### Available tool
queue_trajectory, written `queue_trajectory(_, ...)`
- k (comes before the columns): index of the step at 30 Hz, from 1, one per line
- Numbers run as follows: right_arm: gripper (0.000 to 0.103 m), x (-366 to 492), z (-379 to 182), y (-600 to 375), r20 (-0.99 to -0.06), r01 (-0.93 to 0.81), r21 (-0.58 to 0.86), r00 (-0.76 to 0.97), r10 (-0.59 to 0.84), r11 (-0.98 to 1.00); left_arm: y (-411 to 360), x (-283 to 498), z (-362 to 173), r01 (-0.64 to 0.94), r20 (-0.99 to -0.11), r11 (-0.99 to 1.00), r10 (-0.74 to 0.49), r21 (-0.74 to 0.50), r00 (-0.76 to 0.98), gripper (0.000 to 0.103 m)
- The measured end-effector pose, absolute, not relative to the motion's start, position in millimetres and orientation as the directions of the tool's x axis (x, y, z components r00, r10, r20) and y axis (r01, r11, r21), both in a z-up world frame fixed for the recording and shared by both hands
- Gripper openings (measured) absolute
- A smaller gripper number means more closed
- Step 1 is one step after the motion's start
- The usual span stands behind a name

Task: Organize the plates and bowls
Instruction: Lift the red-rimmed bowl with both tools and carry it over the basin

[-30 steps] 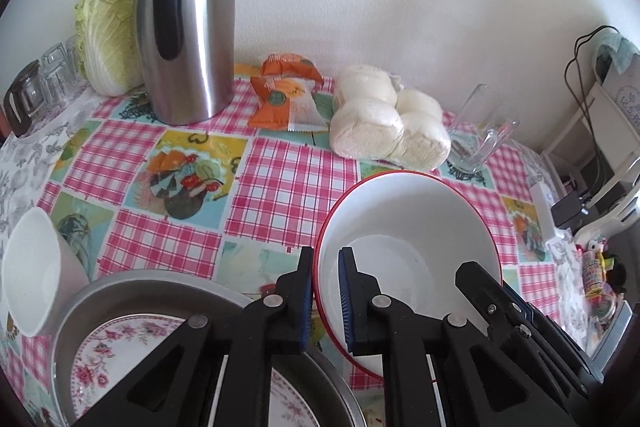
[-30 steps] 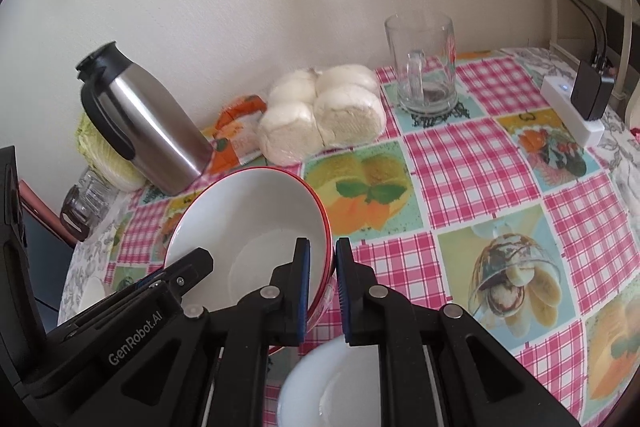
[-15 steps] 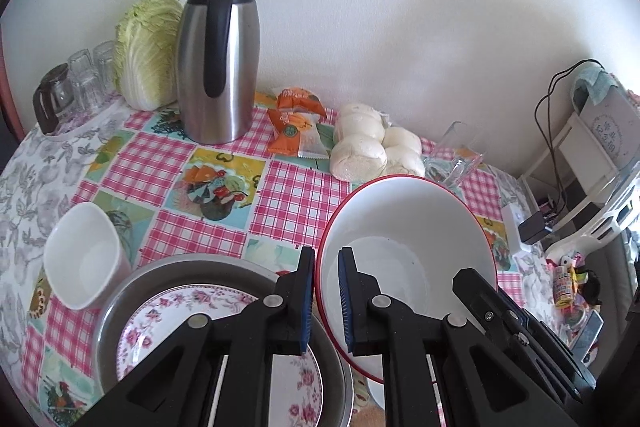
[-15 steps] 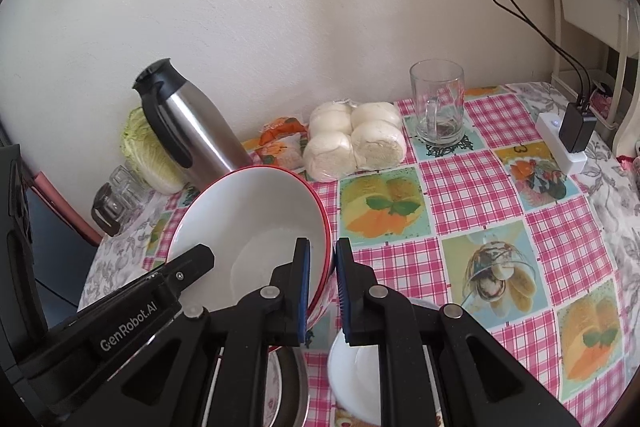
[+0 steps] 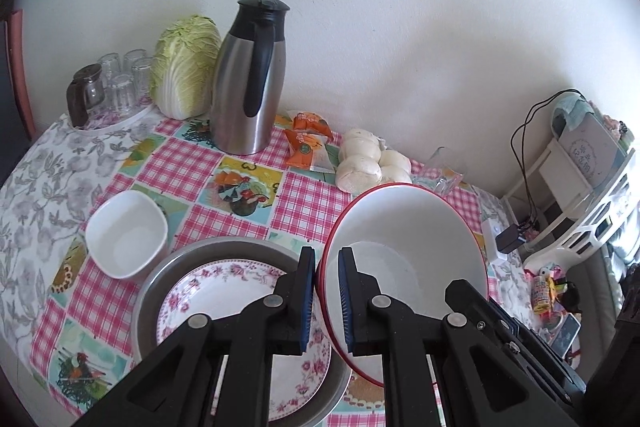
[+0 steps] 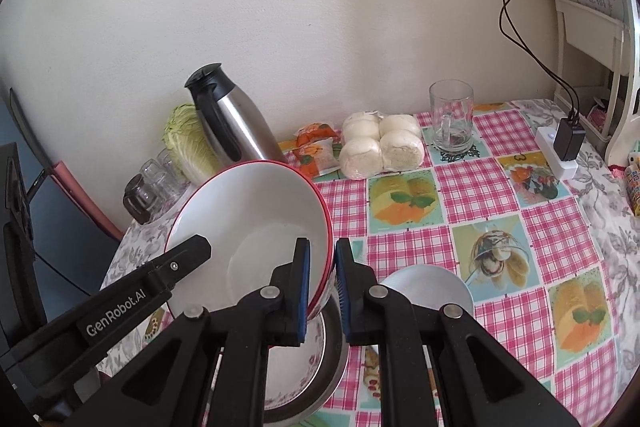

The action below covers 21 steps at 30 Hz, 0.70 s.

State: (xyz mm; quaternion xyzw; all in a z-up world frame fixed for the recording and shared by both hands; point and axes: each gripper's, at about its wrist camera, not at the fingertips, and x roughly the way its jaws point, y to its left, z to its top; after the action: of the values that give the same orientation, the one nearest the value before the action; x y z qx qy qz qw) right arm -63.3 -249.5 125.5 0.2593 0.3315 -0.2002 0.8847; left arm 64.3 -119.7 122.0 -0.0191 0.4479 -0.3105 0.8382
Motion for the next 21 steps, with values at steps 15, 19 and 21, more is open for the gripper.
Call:
queue_trajectory(15,0.014,-73,115,-209,-0.711,0.497,0.315,0.688,-0.146,0.808,-73,55,103,0.453,-0.759,0.816,-0.537,-0.359,0.367,0.014)
queue_trajectory(19,0.014,-70,109,-201,-0.723,0.491,0.312,0.678,-0.132,0.813,-66,55,95,0.438,-0.773,0.83,-0.517,-0.347,0.368,0.014)
queue_trajectory(21,0.014,-68,105,-197,-0.73,0.487,0.308,0.672,-0.125,0.817,-63,55,91,0.431,-0.782,0.837,-0.504,-0.338,0.366,0.014)
